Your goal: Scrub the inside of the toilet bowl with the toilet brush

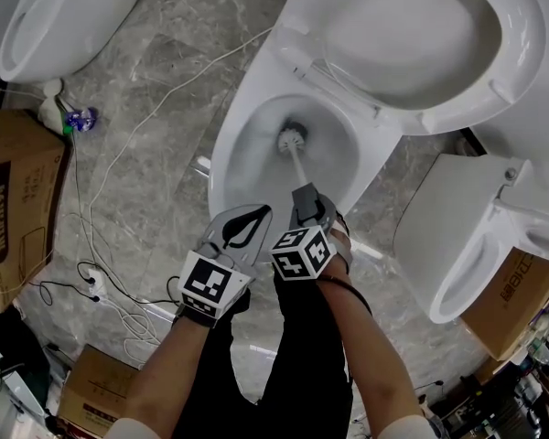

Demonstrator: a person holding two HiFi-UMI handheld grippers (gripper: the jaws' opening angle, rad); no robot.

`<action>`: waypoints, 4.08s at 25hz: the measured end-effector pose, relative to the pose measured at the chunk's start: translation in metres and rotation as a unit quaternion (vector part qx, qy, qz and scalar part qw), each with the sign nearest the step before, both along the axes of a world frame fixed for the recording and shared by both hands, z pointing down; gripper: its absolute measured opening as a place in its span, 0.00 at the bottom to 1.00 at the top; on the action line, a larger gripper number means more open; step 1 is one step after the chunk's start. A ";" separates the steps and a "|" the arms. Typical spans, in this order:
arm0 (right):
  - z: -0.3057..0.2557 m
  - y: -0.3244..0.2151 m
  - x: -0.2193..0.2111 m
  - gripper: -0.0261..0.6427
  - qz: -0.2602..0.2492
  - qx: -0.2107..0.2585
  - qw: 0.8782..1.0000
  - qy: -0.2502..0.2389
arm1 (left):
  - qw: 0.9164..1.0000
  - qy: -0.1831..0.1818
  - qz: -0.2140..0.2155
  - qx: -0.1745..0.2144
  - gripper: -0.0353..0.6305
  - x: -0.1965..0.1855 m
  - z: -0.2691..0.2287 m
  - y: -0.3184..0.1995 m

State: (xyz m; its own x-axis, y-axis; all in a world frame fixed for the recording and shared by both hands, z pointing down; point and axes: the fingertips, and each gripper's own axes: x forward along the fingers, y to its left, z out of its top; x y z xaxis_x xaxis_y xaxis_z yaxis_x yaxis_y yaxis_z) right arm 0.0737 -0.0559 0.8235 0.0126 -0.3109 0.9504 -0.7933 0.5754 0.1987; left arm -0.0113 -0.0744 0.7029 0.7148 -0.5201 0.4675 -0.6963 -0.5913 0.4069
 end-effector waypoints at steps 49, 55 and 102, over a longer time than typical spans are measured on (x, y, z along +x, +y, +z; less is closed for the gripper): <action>-0.277 0.053 0.019 0.28 0.162 0.058 0.972 -0.158 | 1.000 -0.014 0.014 0.006 0.06 -0.027 -0.213 0.005; -0.364 0.070 0.012 0.28 0.153 0.106 0.966 -0.177 | 0.999 -0.009 0.033 0.023 0.06 -0.030 -0.281 0.030; -0.802 0.107 0.028 0.28 0.125 0.472 0.834 -0.257 | 0.954 0.121 0.007 0.274 0.06 -0.025 -0.692 0.041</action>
